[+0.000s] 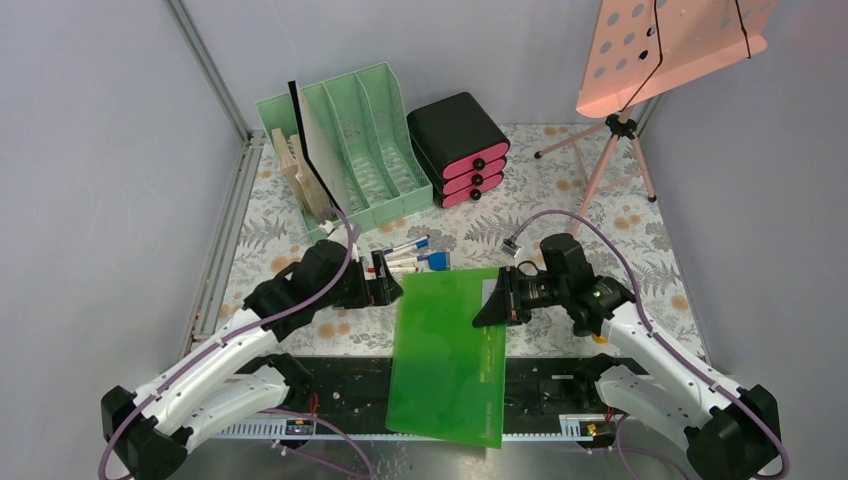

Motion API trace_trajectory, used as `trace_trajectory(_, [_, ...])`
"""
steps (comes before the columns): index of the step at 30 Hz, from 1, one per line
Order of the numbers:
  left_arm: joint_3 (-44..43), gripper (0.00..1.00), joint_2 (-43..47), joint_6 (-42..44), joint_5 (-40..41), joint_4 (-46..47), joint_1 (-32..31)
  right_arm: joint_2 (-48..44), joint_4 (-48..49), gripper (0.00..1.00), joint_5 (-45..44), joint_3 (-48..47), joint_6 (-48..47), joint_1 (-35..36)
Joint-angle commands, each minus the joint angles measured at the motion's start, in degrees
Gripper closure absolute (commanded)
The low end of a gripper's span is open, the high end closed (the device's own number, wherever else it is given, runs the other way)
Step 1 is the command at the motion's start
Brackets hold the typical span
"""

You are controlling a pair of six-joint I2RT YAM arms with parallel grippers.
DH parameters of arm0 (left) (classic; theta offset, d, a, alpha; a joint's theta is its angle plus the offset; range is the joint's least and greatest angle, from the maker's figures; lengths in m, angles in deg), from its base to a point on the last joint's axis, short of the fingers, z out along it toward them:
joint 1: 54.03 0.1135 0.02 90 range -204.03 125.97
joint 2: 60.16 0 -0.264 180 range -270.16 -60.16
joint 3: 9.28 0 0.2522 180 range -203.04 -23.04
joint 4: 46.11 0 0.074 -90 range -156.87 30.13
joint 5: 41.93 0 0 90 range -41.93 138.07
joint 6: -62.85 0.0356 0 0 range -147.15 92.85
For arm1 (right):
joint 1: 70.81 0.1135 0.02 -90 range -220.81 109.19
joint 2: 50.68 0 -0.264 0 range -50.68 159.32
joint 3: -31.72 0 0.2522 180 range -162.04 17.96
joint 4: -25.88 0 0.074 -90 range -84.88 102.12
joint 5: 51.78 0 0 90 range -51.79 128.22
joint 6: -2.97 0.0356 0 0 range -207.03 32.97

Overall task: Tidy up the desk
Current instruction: Pick up the folder from the center of the board.

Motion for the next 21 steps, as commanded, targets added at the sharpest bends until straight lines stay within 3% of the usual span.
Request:
trace_trajectory(1, [-3.6, 0.01, 1.1, 5.9, -3.8, 1.5, 0.4, -0.7, 1.2, 1.0, 8.4, -3.2, -0.5, -0.1])
trace_trajectory(6, [-9.3, 0.01, -2.0, 11.7, -8.2, -1.6, 2.9, -1.6, 0.4, 1.0, 11.5, -3.6, -0.9, -0.1])
trace_trajectory(14, [-14.7, 0.01, -12.1, 17.5, -27.2, -2.5, 11.3, -2.5, 2.7, 1.0, 15.3, -2.4, 1.7, -0.1])
trace_trajectory(21, [-14.8, 0.02, -19.9, 20.1, -44.8, -2.1, 13.6, -2.3, 3.2, 1.0, 19.0, -1.8, 2.1, 0.0])
